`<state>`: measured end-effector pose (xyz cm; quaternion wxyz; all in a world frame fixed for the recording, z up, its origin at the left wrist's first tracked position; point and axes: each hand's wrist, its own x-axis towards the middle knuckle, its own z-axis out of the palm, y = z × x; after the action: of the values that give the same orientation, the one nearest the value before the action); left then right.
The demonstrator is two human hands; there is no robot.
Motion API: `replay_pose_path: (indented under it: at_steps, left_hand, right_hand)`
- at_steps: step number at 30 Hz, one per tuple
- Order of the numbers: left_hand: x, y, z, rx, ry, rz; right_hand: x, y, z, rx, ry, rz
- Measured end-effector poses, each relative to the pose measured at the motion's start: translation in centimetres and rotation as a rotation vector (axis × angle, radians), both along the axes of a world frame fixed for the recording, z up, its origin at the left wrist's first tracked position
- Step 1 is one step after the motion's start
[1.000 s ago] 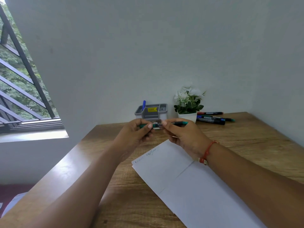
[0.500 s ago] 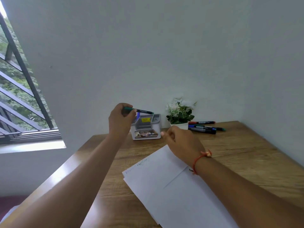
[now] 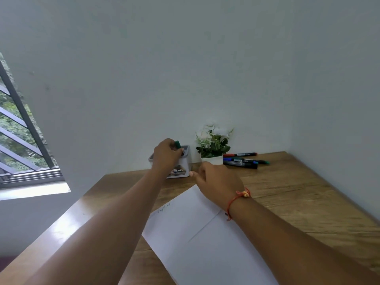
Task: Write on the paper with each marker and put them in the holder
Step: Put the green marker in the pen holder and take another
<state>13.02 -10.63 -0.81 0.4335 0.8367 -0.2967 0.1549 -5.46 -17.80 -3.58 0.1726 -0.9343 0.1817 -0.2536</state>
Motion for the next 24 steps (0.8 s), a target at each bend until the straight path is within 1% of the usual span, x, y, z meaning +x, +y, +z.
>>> replay_pose_path:
  at_steps: [3,6,10,12,14,18,21,24]
  left_hand:
    - [-0.4,0.3,-0.3,0.017,0.013,0.000]
    - [-1.6,1.5,-0.5,-0.028,0.013,0.004]
    - [-4.5,4.7,-1.3,-0.052,-0.010,-0.021]
    - [-5.7,6.8,-2.1,-0.026,-0.023,-0.029]
    - [-6.1,8.7,-3.0,0.066,-0.011,-0.029]
    - [-5.2,11.1,-4.1,0.348,-0.019,-0.071]
    - [-5.0,11.4,-4.0,0.425,-0.022,-0.093]
    - [-5.0,11.1,-4.3,0.453,-0.018,-0.120]
  right_hand:
    - [0.0,-0.1,0.0,-0.009,0.008,-0.007]
    - [-0.2,-0.2,0.0,-0.004,0.014,-0.005]
    - [0.0,-0.6,-0.1,-0.001,0.034,-0.031]
    - [0.3,-1.1,-0.4,0.003,0.045,-0.068]
    - [0.6,-2.0,-0.7,0.022,0.056,-0.104]
    - [0.7,-4.2,-0.9,0.015,0.117,-0.219]
    - [0.8,-5.9,-0.6,0.006,0.171,-0.340]
    - [1.1,-7.9,-0.5,-0.024,0.290,-0.373]
